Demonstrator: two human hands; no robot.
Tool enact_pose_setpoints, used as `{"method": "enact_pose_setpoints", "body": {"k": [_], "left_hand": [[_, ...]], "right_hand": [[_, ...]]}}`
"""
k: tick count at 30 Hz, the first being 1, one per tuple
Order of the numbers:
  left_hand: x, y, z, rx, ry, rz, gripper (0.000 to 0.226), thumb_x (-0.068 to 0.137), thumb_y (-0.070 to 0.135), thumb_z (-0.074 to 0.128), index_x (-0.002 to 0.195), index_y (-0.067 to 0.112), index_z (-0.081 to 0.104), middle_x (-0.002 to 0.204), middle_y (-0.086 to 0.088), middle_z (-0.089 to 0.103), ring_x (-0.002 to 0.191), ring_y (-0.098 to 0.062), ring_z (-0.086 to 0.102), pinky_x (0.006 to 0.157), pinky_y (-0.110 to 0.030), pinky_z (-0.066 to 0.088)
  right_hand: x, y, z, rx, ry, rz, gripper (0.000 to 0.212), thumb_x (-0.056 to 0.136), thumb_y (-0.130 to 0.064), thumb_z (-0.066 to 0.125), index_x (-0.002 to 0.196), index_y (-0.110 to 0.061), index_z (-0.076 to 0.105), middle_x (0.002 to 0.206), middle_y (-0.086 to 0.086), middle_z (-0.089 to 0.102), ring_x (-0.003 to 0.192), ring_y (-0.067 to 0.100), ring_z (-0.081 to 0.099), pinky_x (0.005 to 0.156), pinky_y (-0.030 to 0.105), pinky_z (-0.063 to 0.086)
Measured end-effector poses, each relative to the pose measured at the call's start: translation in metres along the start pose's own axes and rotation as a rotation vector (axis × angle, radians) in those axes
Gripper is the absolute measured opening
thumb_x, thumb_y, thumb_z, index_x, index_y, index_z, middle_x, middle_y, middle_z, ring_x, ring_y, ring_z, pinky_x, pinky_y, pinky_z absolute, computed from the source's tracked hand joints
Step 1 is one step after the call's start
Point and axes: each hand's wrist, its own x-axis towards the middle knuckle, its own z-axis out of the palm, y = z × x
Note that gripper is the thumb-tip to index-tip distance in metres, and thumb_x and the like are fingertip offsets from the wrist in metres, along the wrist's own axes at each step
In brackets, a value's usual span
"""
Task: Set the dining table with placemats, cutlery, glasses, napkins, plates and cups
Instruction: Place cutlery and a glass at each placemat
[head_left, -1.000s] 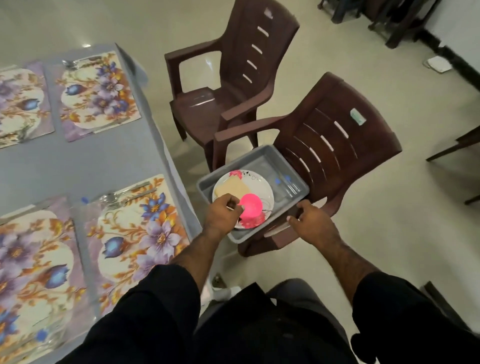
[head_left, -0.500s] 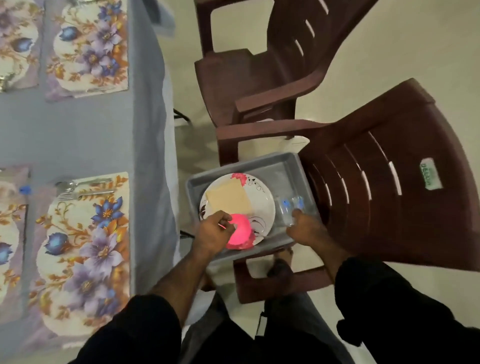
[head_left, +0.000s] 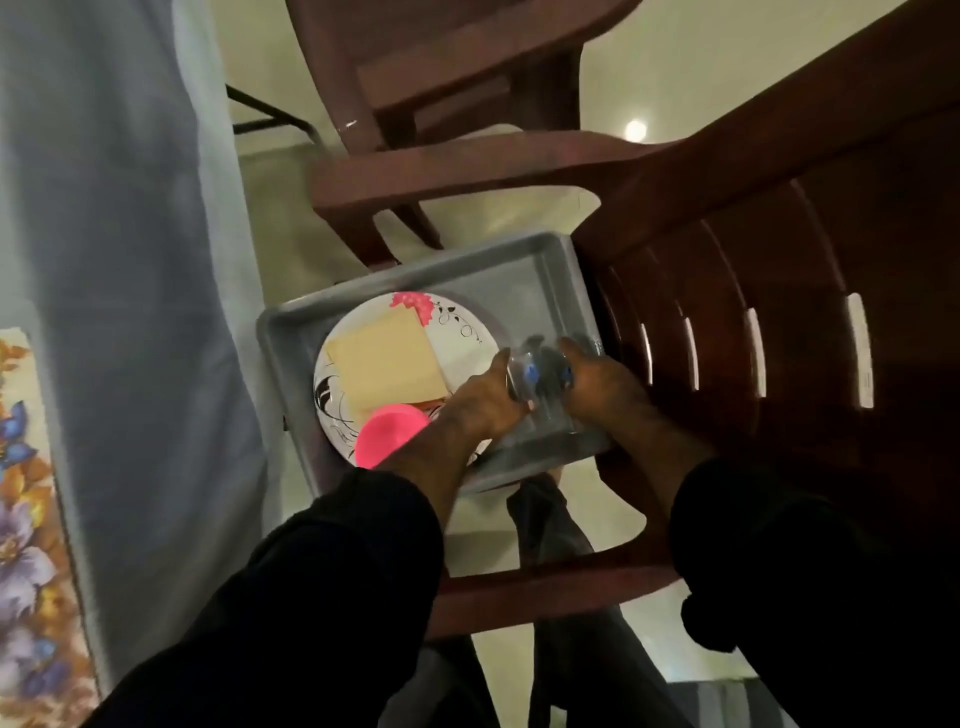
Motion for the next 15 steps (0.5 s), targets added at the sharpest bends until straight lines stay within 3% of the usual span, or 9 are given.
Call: {"method": "enact_pose_setpoints", "body": {"k": [2, 5, 7, 11, 15], "left_hand": [[0.012, -0.003, 0.005, 0.014, -0.018, -0.022, 0.091, 0.093, 0.041, 0.077, 0.166, 0.033, 0.023, 0.136, -0.018, 0.068, 0.119, -0.039, 0.068, 0.104, -0.049, 0.055], [0.021, 0.003, 0.007, 0.046, 0.028, -0.021, 0.048, 0.090, 0.037, 0.078, 0.131, 0.023, 0.059, 0.121, -0.015, 0.073, 0.108, -0.037, 0.070, 0.096, -0.047, 0.059], [0.018, 0.011, 0.008, 0.116, 0.048, 0.008, 0.027, 0.093, 0.032, 0.076, 0.114, 0.016, 0.068, 0.117, -0.013, 0.074, 0.108, -0.035, 0.070, 0.094, -0.042, 0.058], [-0.004, 0.016, 0.018, 0.085, 0.049, 0.005, 0.021, 0.094, 0.029, 0.080, 0.103, 0.012, 0.072, 0.106, -0.007, 0.074, 0.098, -0.028, 0.070, 0.082, -0.033, 0.054], [-0.041, 0.014, 0.017, -0.081, 0.112, 0.050, 0.015, 0.097, 0.024, 0.074, 0.087, 0.024, 0.063, 0.100, 0.000, 0.071, 0.091, -0.019, 0.064, 0.070, -0.024, 0.043]], "right_hand": [[0.009, -0.001, -0.001, -0.088, -0.002, -0.008, 0.062, 0.100, -0.038, 0.060, 0.156, -0.026, 0.038, 0.127, 0.015, 0.065, 0.115, 0.038, 0.065, 0.092, 0.045, 0.056], [0.010, -0.001, 0.000, -0.164, 0.039, -0.032, 0.045, 0.097, -0.027, 0.061, 0.140, -0.017, 0.052, 0.123, 0.014, 0.067, 0.110, 0.038, 0.067, 0.088, 0.044, 0.057], [0.004, 0.001, 0.002, -0.179, 0.069, -0.054, 0.045, 0.093, -0.021, 0.063, 0.137, -0.018, 0.056, 0.122, 0.014, 0.066, 0.107, 0.037, 0.068, 0.088, 0.044, 0.059], [-0.013, 0.003, 0.000, -0.228, 0.067, -0.056, 0.029, 0.092, -0.023, 0.068, 0.121, -0.023, 0.066, 0.130, 0.014, 0.051, 0.100, 0.034, 0.066, 0.088, 0.044, 0.060], [-0.037, 0.003, -0.020, -0.184, 0.036, 0.009, 0.010, 0.093, -0.032, 0.072, 0.101, -0.028, 0.074, 0.124, 0.008, 0.049, 0.101, 0.028, 0.063, 0.091, 0.043, 0.058]]}}
